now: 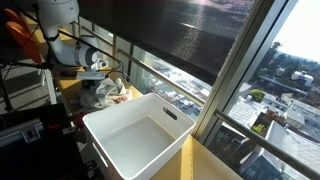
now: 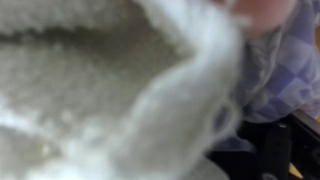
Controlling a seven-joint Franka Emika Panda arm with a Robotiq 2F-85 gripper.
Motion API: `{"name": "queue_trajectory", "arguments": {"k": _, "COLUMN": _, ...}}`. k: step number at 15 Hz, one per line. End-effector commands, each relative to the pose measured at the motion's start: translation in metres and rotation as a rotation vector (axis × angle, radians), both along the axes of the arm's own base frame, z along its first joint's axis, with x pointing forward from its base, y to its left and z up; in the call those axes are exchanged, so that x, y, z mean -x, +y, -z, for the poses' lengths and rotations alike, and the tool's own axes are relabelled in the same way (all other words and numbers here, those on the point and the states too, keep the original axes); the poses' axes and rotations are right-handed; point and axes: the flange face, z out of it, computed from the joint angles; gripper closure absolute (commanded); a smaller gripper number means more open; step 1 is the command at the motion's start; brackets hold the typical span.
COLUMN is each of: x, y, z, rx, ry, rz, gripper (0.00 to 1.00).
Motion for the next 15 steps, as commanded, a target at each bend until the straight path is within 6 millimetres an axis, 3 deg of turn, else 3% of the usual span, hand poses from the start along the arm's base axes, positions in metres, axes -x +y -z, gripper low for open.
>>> {"name": "queue_trajectory", "arguments": {"k": 1, "x": 0.012, "y": 0.017, "z": -0.020, "rx": 0.002, "ry": 0.010, "rz": -0.024, "gripper": 1.00}}
{"name": "queue_trajectory", "arguments": {"k": 6, "x": 0.018, "y": 0.025, "z": -0.054, "rx": -0.005, "ry": -0.017, "rz": -0.043, "gripper": 1.00}}
{"name": "queue_trajectory", "arguments": {"k": 9, "x": 0.022, "y": 0.028, "z": -0.104, "rx": -0.010, "ry": -0.065, "rz": -0.044, "gripper": 1.00}}
{"name": "queue_trajectory", "arguments": {"k": 15, "x": 0.034, "y": 0.025, "z": -0.237, "rx": -0.003, "ry": -0.202, "rz": -0.028, "gripper": 1.00}}
